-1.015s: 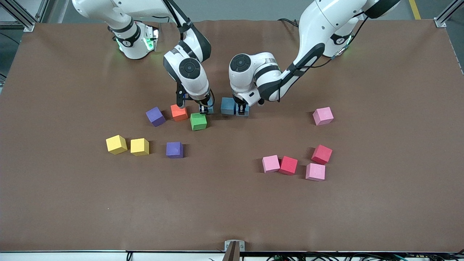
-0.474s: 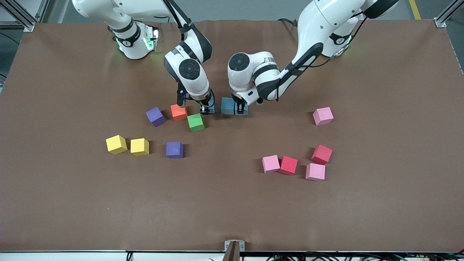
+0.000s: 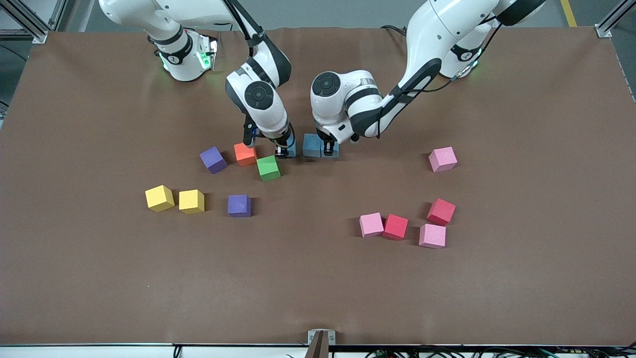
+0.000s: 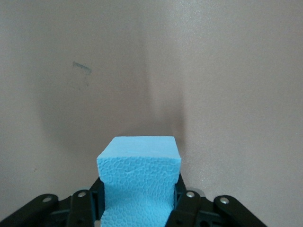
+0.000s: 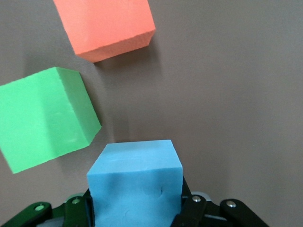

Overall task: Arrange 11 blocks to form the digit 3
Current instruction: 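Place the blue cube at the row end while the left gripper withdraws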

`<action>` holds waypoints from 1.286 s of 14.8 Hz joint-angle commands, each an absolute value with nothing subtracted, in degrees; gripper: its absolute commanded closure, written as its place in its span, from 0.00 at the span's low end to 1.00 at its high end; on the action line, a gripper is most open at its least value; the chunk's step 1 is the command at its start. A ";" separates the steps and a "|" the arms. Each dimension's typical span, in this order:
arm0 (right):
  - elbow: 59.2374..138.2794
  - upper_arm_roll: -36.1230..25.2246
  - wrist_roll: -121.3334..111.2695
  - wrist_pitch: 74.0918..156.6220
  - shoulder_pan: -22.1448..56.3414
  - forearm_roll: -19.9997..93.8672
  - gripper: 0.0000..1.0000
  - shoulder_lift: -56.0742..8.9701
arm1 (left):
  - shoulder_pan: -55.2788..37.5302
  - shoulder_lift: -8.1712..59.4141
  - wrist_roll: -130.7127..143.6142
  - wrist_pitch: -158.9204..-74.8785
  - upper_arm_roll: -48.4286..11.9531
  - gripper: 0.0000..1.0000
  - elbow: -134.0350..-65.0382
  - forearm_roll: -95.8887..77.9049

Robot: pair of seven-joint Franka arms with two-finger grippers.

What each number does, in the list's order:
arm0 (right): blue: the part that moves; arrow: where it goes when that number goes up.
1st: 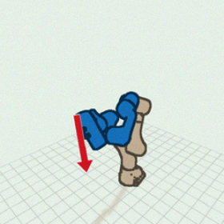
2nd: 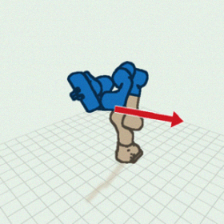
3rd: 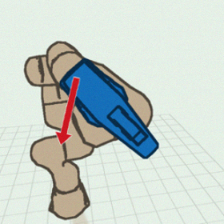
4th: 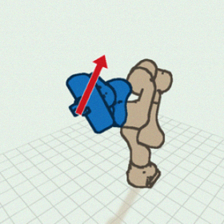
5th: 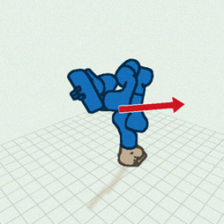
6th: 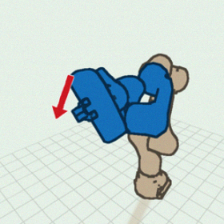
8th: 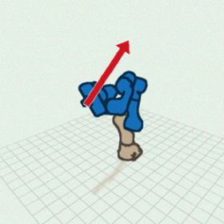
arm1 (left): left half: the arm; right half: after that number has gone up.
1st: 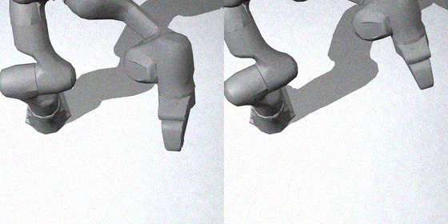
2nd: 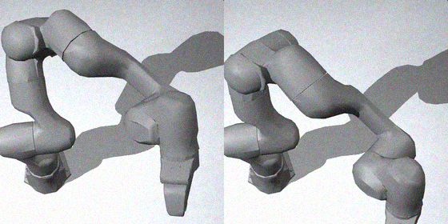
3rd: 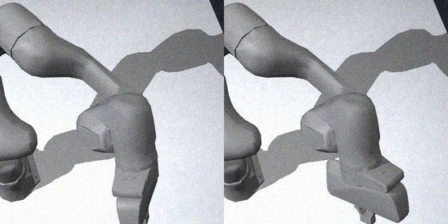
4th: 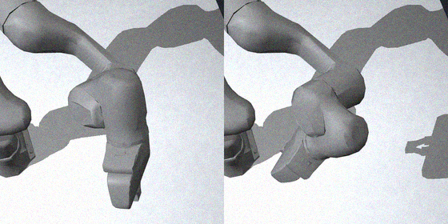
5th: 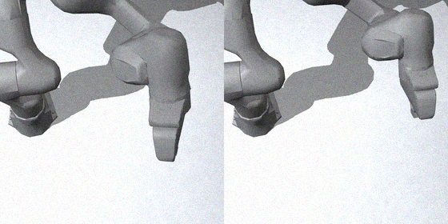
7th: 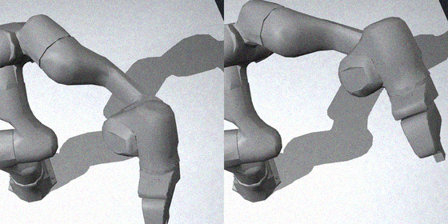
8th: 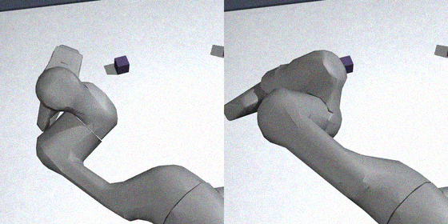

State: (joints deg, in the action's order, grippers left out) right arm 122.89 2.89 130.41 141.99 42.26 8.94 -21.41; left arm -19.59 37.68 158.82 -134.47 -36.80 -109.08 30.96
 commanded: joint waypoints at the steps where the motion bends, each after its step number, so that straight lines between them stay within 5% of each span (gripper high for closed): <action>1: 123.75 2.29 131.57 144.39 43.86 10.11 1.00 -22.32 | -20.92 38.94 167.52 -133.86 -36.47 0.35 -107.84 32.43; 2: 123.84 2.29 131.92 145.45 44.29 10.11 1.00 -22.93 | -20.83 38.85 167.43 -133.86 -36.47 0.06 -107.84 33.04; 3: 123.75 2.29 132.36 145.81 44.64 10.02 1.00 -23.20 | -20.57 38.67 167.43 -133.86 -36.47 0.00 -107.84 33.31; 15: 124.01 1.76 135.00 145.99 46.23 9.93 1.00 -23.55 | -18.73 31.83 155.67 -133.77 -37.44 0.00 -110.48 32.43; 19: 125.07 1.67 135.09 146.69 46.14 9.84 1.00 -23.29 | -12.33 30.24 145.48 -132.81 -41.82 0.00 -110.30 30.24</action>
